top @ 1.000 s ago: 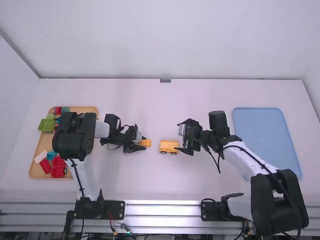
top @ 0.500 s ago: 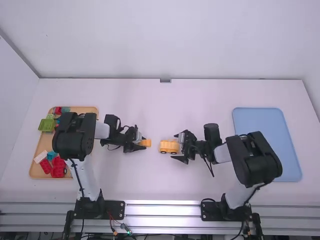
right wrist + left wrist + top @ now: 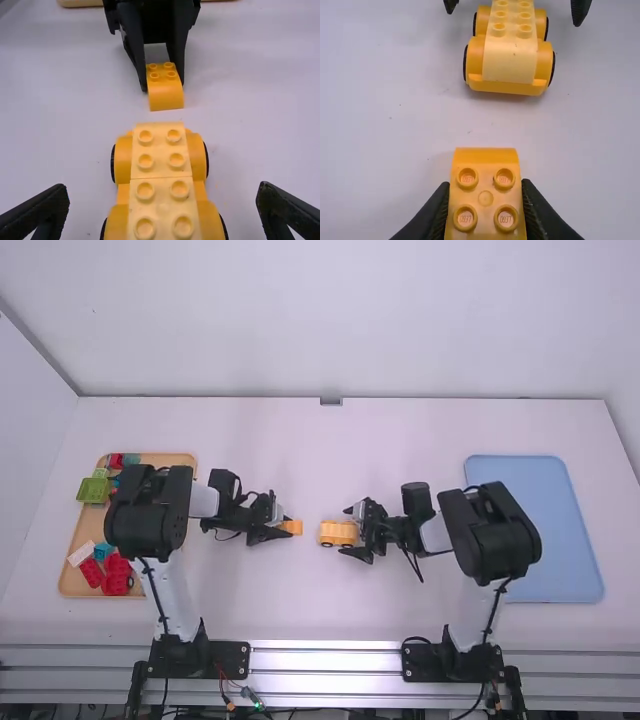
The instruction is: Assemble lego blocks to make yellow taxi
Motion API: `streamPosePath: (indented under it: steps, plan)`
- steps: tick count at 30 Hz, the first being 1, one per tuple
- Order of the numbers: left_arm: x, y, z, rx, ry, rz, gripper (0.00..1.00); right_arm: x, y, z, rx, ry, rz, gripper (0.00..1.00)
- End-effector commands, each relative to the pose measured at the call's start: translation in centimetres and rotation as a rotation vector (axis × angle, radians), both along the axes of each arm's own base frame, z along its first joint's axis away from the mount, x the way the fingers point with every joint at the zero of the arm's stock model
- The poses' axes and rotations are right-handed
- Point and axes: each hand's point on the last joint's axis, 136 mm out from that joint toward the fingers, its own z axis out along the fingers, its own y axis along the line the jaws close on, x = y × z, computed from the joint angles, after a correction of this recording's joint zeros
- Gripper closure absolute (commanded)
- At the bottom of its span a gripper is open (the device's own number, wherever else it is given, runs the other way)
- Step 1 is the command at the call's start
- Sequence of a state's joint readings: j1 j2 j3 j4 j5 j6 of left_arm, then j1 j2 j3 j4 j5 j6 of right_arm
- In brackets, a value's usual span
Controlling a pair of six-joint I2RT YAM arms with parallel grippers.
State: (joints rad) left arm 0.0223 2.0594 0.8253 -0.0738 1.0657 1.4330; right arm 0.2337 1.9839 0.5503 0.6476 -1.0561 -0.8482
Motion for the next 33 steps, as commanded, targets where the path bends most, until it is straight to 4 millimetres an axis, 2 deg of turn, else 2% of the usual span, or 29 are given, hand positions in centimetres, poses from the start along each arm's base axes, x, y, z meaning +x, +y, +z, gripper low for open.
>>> streamPosePath:
  steps: [1, 5, 7, 9, 11, 14, 25, 28, 33]
  plan:
    - [-0.9, 0.5, -1.6, 0.059, 0.047, 0.008, 0.77, 0.0, 0.3, -0.3, 0.010, 0.005, 0.017, 0.01]
    - [-0.7, 0.7, -1.6, 0.058, 0.043, 0.015, 0.76, 0.0, 0.2, -0.7, 0.007, 0.019, 0.014, 0.01]
    - [-0.9, 0.4, -1.4, 0.051, 0.043, 0.007, 0.70, -0.1, 0.2, -0.9, 0.006, 0.023, 0.017, 0.01]
    - [-0.9, 0.3, -1.2, 0.054, 0.043, 0.004, 0.67, -0.1, 0.2, -0.9, 0.005, 0.024, 0.016, 0.01]
    - [-0.8, 0.2, -0.7, 0.053, 0.033, 0.001, 0.77, 0.0, 0.1, -1.0, -0.001, 0.022, 0.010, 0.01]
    - [-0.7, 0.0, 0.3, 0.032, 0.020, -0.002, 0.84, 0.2, 0.1, -1.3, -0.016, 0.020, 0.000, 0.01]
    - [-1.3, -0.7, 4.0, 0.026, -0.008, -0.024, 0.89, 0.2, 0.9, -1.7, -0.053, -0.013, 0.015, 0.00]
    - [-1.6, -1.7, 5.5, 0.002, -0.031, -0.049, 0.89, 0.6, 1.5, -2.0, -0.057, -0.019, 0.025, 0.00]
    - [-1.9, -2.8, 6.7, -0.009, -0.050, -0.075, 0.91, 0.8, 1.6, -3.1, -0.029, 0.024, 0.043, 0.02]
